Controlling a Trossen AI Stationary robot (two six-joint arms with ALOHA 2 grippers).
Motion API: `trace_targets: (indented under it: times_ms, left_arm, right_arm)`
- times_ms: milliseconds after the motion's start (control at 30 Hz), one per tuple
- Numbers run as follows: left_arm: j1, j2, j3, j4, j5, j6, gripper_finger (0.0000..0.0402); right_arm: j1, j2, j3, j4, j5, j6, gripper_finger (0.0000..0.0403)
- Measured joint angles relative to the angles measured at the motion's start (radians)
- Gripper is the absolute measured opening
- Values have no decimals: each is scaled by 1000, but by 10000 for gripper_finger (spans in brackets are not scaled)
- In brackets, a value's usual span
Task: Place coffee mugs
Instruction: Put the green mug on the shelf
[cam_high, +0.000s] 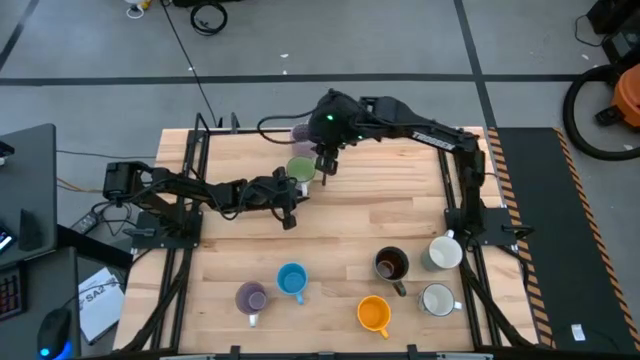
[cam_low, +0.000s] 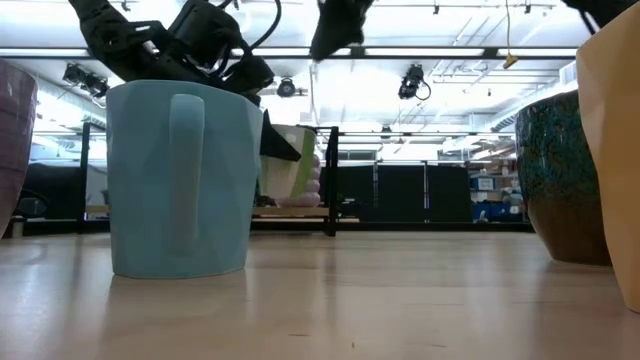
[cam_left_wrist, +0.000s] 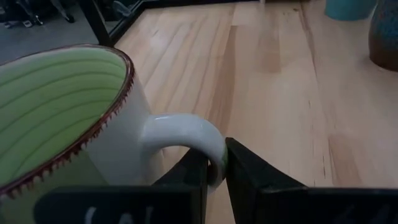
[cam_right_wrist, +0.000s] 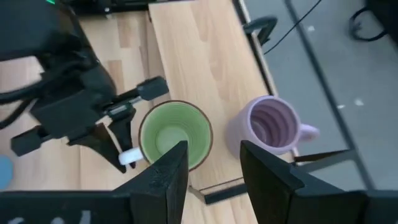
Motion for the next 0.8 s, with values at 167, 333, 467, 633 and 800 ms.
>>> trace_targets:
  times_ms: [167, 333, 467, 633, 800]
  left_arm:
    - [0, 0, 0, 20, 23, 2, 42]
    - [0, 0, 0, 35, 34, 3, 42]
    - [1, 0, 0, 40, 37, 17, 42]
    - [15, 0, 0, 79, 66, 32, 42]
    - [24, 1, 1, 99, 94, 29, 42]
  right_arm:
    - [85, -118, -171, 85, 95, 12, 151]
    - [139, -305, -522, 316, 140, 66, 151]
    - [193, -449, -777, 544, 171, 102, 151]
    - [289, -575, -995, 735, 254, 144, 151]
    - [389, -653, -1141, 859, 397, 172, 151]
